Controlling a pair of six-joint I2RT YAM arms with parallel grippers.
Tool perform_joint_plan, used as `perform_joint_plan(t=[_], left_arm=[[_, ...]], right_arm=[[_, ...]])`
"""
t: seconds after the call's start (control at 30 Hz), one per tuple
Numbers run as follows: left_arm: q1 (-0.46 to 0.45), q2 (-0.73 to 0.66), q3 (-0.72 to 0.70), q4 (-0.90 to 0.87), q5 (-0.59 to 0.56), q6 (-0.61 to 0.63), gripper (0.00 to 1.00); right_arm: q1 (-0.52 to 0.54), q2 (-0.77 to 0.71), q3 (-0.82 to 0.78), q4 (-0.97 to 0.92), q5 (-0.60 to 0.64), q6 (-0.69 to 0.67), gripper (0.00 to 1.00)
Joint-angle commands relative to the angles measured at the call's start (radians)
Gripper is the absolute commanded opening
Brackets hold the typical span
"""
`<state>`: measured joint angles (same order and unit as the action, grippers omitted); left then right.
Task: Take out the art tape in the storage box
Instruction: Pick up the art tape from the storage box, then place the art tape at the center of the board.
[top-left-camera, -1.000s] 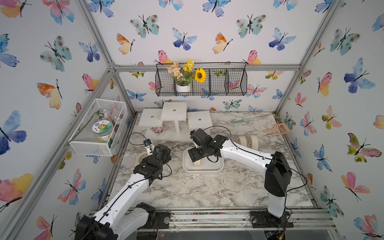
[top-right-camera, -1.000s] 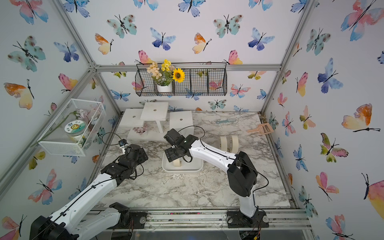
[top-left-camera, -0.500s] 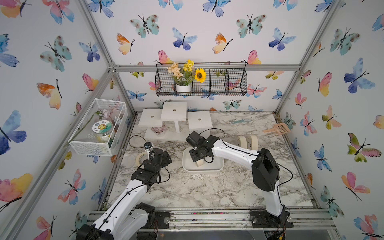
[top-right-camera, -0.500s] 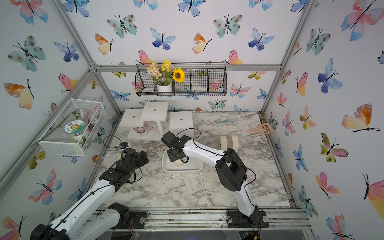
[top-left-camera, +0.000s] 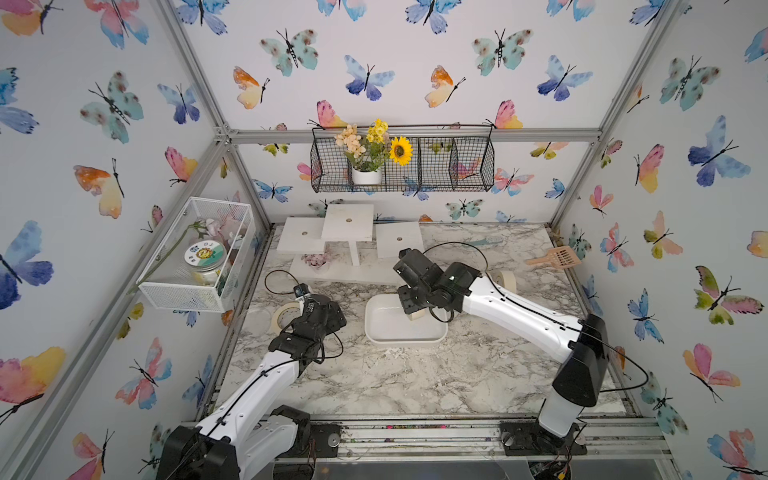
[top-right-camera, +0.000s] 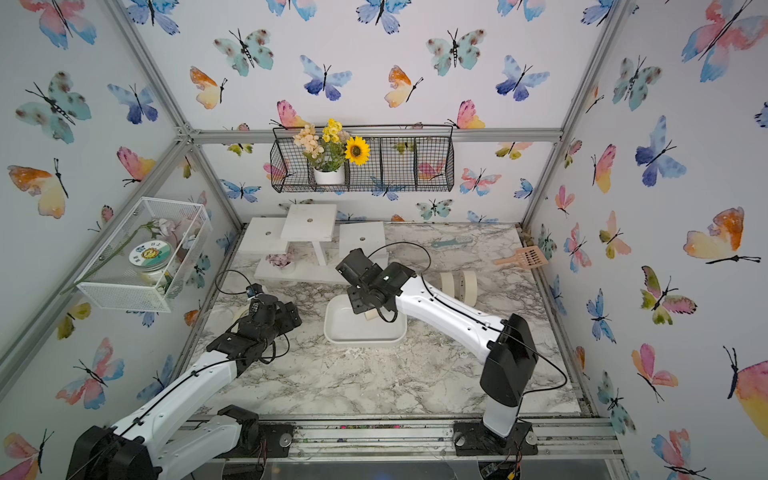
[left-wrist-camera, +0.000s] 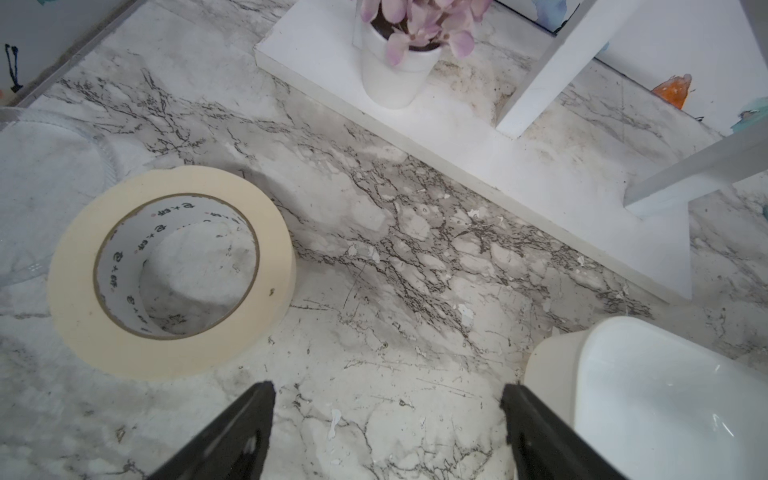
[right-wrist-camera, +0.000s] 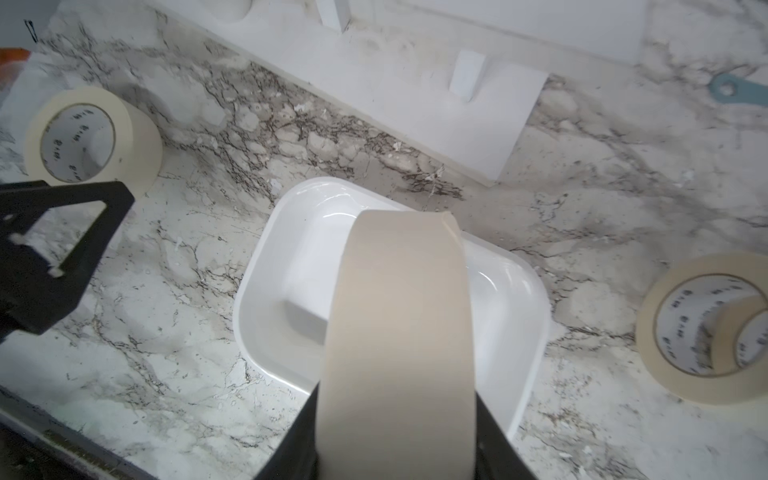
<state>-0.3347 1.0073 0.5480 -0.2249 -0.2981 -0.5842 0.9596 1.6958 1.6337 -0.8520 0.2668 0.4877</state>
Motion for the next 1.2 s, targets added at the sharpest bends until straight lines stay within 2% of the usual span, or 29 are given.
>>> perform_joint_plan(t=[0.0,0.17,0.33,0.77,1.17], left_arm=[[0.004,0.012,0.015,0.004,-0.065,-0.020,0.87],[0.006,0.048,0.010,0.064,-0.009,-0.030,0.86],[0.006,0.086,0.024,0.091,0.027,-0.034,0.86],[0.006,0.128,0.018,0.118,0.040,-0.028,0.88],[0.005,0.132,0.024,0.122,0.014,-0.018,0.91]], right_arm=[[-0.047,-0.124,-0.087,-0.088,0.069,0.046,0.02],[-0.143,-0.333,-0.259,-0.161,0.055,0.100,0.03],[-0.194,-0.427,-0.389,-0.170,0.020,0.126,0.02],[-0.334,-0.383,-0.624,0.031,-0.068,0.055,0.03],[-0.415,-0.371,-0.714,0.086,-0.083,0.026,0.03]])
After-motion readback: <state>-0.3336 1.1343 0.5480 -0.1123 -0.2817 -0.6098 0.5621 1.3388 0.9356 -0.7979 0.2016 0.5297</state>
